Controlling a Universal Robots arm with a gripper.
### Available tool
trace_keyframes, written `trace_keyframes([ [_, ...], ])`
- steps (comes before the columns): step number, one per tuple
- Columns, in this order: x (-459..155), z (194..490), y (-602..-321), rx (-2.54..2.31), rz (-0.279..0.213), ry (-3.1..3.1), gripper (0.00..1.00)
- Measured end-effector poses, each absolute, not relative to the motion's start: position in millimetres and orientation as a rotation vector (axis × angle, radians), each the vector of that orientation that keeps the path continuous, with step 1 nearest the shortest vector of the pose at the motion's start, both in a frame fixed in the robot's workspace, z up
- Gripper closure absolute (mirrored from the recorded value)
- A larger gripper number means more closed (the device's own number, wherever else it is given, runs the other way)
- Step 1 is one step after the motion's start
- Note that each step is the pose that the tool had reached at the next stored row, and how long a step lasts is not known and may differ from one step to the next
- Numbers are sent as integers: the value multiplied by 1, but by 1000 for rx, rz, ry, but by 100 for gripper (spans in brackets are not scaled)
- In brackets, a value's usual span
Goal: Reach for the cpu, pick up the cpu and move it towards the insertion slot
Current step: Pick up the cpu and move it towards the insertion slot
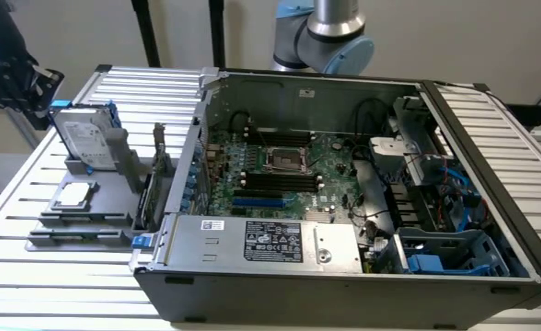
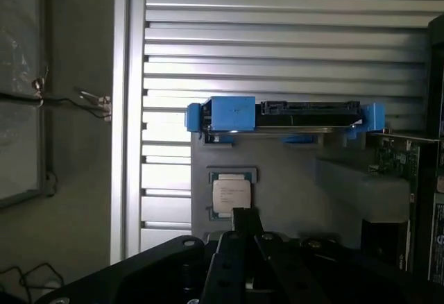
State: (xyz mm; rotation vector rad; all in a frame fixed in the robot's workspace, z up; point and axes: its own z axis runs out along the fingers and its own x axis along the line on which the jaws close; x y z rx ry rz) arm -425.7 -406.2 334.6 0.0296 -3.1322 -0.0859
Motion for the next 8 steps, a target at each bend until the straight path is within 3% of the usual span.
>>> trace_keyframes([
  [8, -428, 330, -407, 33, -51, -3130, 89],
])
